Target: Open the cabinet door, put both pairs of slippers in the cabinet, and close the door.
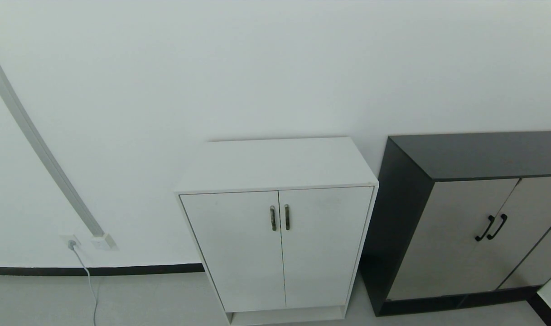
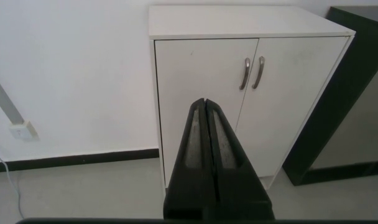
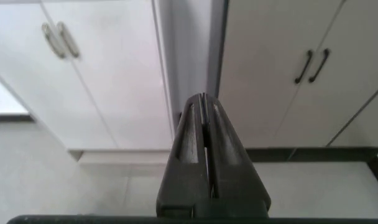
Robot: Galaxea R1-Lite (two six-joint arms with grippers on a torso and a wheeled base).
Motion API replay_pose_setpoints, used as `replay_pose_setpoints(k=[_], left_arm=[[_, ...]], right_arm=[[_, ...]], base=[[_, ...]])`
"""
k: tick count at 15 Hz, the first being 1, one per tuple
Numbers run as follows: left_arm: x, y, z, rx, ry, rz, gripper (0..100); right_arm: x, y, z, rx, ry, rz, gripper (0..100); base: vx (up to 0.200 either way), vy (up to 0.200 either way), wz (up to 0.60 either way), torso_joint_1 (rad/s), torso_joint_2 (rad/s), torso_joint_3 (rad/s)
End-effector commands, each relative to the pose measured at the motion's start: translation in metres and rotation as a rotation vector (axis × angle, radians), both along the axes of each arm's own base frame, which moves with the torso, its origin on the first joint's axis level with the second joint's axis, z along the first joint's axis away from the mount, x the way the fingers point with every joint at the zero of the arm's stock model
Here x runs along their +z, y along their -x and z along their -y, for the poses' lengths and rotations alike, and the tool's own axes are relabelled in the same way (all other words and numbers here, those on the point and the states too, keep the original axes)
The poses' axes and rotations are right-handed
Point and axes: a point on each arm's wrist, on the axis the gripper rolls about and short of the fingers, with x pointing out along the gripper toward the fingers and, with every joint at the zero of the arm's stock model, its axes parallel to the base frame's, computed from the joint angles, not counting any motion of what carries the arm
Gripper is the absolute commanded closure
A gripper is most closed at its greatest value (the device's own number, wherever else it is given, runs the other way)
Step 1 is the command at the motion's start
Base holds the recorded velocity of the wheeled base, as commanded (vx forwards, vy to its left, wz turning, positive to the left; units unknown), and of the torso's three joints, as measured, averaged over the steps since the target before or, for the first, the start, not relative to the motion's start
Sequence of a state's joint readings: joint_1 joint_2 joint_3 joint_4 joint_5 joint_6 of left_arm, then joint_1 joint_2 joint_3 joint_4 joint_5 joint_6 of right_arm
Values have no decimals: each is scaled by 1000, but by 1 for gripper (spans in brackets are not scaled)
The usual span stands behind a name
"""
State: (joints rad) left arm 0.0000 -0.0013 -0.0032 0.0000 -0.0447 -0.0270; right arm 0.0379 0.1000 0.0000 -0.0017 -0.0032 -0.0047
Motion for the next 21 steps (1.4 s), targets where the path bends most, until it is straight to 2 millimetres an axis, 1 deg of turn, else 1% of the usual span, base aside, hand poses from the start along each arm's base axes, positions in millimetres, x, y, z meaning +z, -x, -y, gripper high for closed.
replay_pose_setpoints(k=[1,4,6,8,21], left_arm=[[0,0,0,0,1,-1,100],[0,0,0,0,1,-1,100],[0,0,0,0,1,-1,100],[0,0,0,2,-1,-1,100],[0,0,0,2,-9,-1,100]], right_arm=[[-1,6,0,-25,-2,74,100],[-2,8,0,-46,-15,101,100],[-1,8,1,-90,-81,105,100],[-1,8,1,-126,-92,111,100],[-1,8,1,-122,-77,111,100]], base=[[0,0,0,0,0,0],[0,0,0,0,0,0],[0,0,0,0,0,0],[0,0,0,0,0,0],[0,0,0,0,0,0]])
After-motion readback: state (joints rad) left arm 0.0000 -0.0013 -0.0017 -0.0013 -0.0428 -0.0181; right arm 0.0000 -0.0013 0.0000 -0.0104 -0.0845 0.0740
